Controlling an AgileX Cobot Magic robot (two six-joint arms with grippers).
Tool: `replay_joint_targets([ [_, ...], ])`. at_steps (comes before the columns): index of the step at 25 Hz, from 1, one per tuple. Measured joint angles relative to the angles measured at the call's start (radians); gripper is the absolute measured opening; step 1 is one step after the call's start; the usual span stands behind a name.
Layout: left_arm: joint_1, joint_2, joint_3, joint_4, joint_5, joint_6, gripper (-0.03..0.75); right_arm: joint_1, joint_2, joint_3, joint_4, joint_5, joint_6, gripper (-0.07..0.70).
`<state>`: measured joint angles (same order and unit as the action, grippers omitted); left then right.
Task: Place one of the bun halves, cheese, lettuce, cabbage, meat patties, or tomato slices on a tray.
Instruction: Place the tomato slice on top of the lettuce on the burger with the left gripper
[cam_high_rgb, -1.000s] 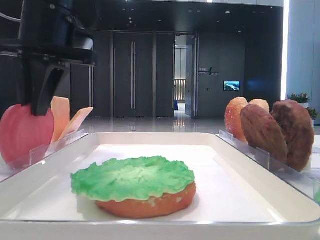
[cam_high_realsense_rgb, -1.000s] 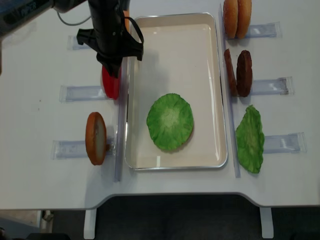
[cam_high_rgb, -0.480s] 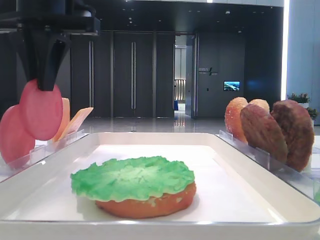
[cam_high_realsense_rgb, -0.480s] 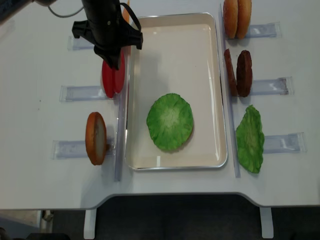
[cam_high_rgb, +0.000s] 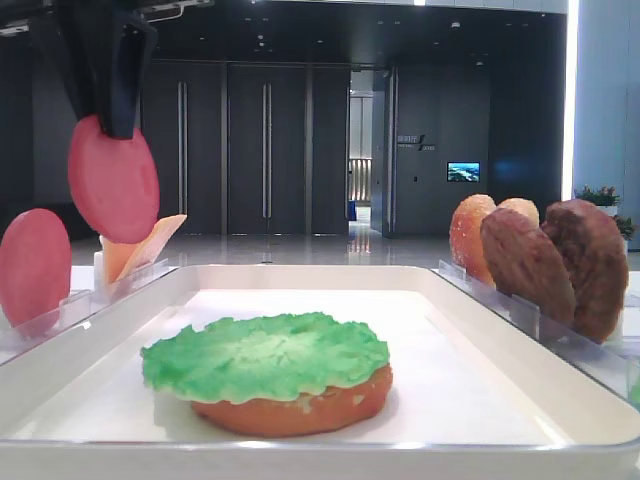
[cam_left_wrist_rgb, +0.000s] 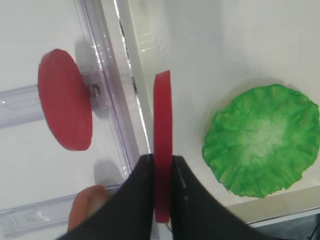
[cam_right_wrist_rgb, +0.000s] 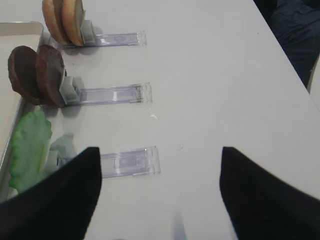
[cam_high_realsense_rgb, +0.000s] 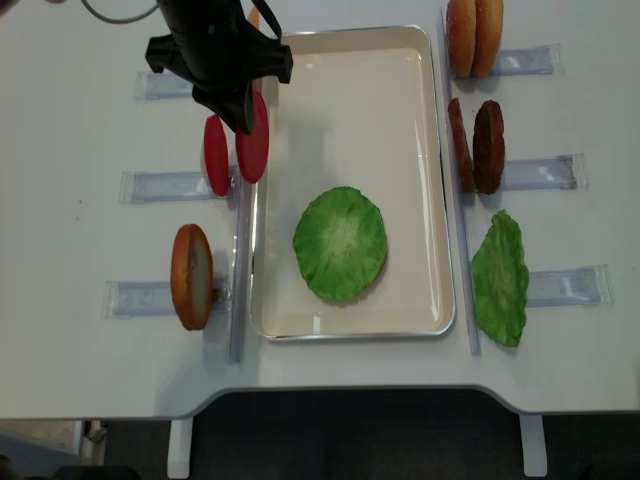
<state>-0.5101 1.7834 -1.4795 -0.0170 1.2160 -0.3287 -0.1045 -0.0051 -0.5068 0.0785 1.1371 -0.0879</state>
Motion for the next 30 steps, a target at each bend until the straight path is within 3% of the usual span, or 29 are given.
replay_joint_targets([
  [14, 0.000, -0.002, 0.001, -0.309, 0.002, 0.240, 0.053, 0.000, 0.000, 0.000, 0.000, 0.000, 0.000, 0.487],
  [25, 0.000, -0.002, 0.003, -0.506, -0.031, 0.380, 0.053, 0.000, 0.000, 0.000, 0.000, 0.000, 0.000, 0.487],
  [27, 0.000, -0.015, 0.032, -0.551, -0.046, 0.414, 0.053, 0.000, 0.000, 0.000, 0.000, 0.000, 0.000, 0.487],
  [30, 0.000, -0.062, 0.124, -0.608, -0.111, 0.462, 0.053, 0.000, 0.000, 0.000, 0.000, 0.000, 0.000, 0.487],
])
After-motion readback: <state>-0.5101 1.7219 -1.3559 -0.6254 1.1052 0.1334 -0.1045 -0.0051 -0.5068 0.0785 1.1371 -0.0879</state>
